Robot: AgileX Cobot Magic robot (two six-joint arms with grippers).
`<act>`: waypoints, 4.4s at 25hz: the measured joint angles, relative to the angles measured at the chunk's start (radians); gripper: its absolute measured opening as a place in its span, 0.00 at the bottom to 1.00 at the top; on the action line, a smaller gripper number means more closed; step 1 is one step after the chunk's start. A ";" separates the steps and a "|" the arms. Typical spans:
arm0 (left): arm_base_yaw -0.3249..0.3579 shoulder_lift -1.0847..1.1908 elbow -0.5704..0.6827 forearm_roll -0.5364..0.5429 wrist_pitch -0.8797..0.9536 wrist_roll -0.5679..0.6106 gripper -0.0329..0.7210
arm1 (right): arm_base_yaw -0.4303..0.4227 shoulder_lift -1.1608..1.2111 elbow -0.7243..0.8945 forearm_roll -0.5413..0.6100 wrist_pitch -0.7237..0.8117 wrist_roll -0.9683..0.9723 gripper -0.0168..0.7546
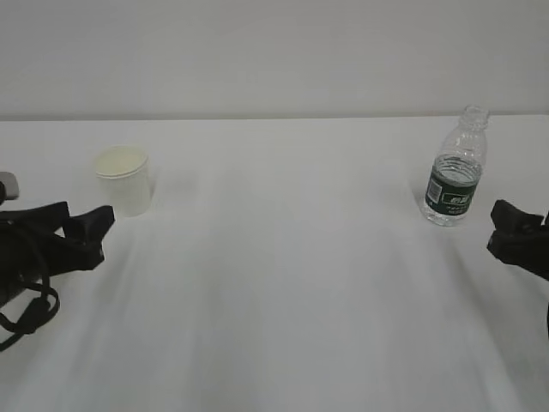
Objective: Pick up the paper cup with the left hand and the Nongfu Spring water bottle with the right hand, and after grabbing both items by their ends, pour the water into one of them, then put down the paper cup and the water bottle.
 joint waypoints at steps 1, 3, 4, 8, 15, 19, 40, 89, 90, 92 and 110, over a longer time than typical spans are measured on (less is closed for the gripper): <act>0.000 0.017 -0.002 0.016 -0.002 -0.002 0.67 | 0.000 0.014 0.000 0.000 -0.002 0.000 0.70; 0.000 0.048 -0.002 0.041 -0.002 -0.004 0.67 | 0.000 0.046 -0.006 0.000 -0.006 0.000 0.70; 0.000 0.057 -0.002 0.050 -0.002 -0.006 0.67 | 0.000 0.058 -0.009 0.000 -0.009 0.000 0.70; -0.002 0.064 -0.002 0.058 -0.004 -0.007 0.67 | 0.000 0.119 -0.017 0.007 -0.015 0.000 0.70; -0.004 0.064 -0.002 0.058 -0.006 -0.008 0.66 | 0.000 0.225 -0.073 -0.038 -0.015 0.000 0.75; -0.004 0.064 -0.002 0.062 -0.006 -0.008 0.66 | 0.000 0.282 -0.134 -0.081 -0.017 0.000 0.87; -0.004 0.064 -0.002 0.070 -0.009 -0.008 0.64 | 0.000 0.381 -0.374 -0.099 -0.017 0.003 0.89; -0.004 0.064 -0.002 0.070 -0.009 0.023 0.64 | 0.000 0.521 -0.563 -0.035 -0.017 -0.042 0.75; -0.004 0.064 -0.002 0.070 -0.009 0.023 0.64 | 0.000 0.521 -0.563 -0.035 -0.017 -0.042 0.75; -0.004 0.064 -0.002 0.070 -0.009 0.023 0.64 | 0.000 0.521 -0.563 -0.035 -0.017 -0.042 0.75; -0.004 0.064 -0.002 0.070 -0.009 0.023 0.64 | 0.000 0.521 -0.563 -0.035 -0.017 -0.044 0.81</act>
